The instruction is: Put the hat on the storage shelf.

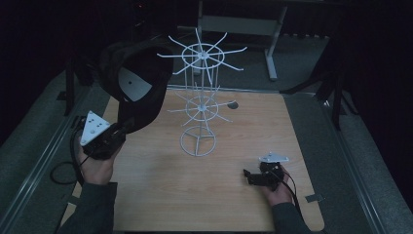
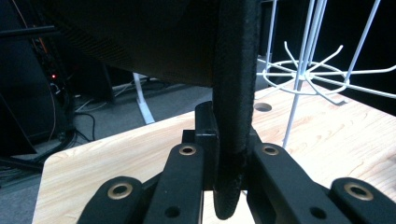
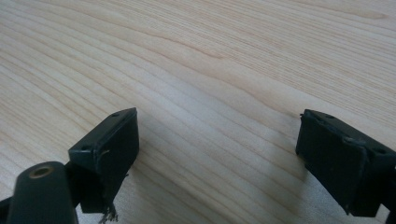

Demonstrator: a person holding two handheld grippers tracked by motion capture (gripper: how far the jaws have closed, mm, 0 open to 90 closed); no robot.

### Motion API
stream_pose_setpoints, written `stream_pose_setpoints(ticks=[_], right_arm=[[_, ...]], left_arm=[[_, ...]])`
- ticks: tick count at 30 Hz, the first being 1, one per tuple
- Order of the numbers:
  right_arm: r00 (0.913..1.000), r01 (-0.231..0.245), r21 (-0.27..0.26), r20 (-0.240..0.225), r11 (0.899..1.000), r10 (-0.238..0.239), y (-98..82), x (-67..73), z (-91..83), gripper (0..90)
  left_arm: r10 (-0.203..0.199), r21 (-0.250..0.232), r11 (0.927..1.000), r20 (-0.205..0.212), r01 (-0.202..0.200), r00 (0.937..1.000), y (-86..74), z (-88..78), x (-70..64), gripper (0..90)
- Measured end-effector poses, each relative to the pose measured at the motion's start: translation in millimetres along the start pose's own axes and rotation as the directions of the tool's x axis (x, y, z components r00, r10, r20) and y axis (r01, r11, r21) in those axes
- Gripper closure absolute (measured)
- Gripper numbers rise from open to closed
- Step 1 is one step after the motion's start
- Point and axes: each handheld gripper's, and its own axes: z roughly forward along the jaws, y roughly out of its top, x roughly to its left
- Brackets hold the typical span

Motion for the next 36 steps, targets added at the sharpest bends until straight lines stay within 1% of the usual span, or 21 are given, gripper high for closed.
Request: stream_pose_setpoints(ticks=[3,5,9,11,14,17,22,24,28,36], right_arm=[[1.0,0.0,0.0,0.0,1.0,0.0,0.0,0.0,0.0,13.1],[1.0,-0.001,0.0,0.0,1.0,0.001,0.0,0.1,0.0,13.1],[1.0,-0.001,0.0,0.0,1.0,0.001,0.0,0.1,0.0,13.1],[1.0,-0.001,0.0,0.0,1.0,0.001,0.0,0.1,0.0,13.1],[1.0,-0.001,0.0,0.0,1.0,0.001,0.0,0.1,0.0,13.1],[1.0,-0.001,0.0,0.0,1.0,0.001,0.0,0.1,0.0,13.1],[1.0,-0.001,0.0,0.0,1.0,0.001,0.0,0.1,0.0,13.1],[1.0,-0.001,0.0,0.0,1.0,0.001,0.0,0.1,0.0,13.1],[1.0,-0.001,0.0,0.0,1.0,0.001,0.0,0.1,0.0,13.1],[1.0,-0.002,0.0,0.0,1.0,0.002,0.0,0.1,0.0,13.1]], left_arm=[[0.005,0.0,1.0,0.0,-0.005,1.0,-0.4,-1.2,-1.8,86.7],[-0.002,-0.001,1.0,0.009,0.002,1.0,-0.8,-1.6,-2.3,86.7],[0.003,0.001,1.0,0.005,-0.003,1.0,-1.5,-2.7,-3.9,86.7],[0.006,-0.003,1.0,-0.002,-0.006,1.0,-1.8,-3.7,-5.4,86.6],[0.025,-0.004,0.9997,-0.022,-0.025,0.9994,-1.5,-4.7,-8.2,86.6],[0.036,-0.003,0.9994,-0.026,-0.036,0.999,-1.8,-4.7,-10.1,86.7],[0.035,-0.003,0.9994,-0.024,-0.035,0.9991,-4.5,-4.0,-11.3,86.6],[0.023,-0.006,0.9997,-0.023,-0.023,0.9995,-8.5,-3.8,-9.8,86.6],[0.018,-0.009,0.9998,-0.026,-0.018,0.9995,-11.7,-4.9,-8.9,86.6],[0.037,-0.019,0.9991,-0.028,-0.037,0.9989,-14.5,-8.9,-13.0,86.6]])
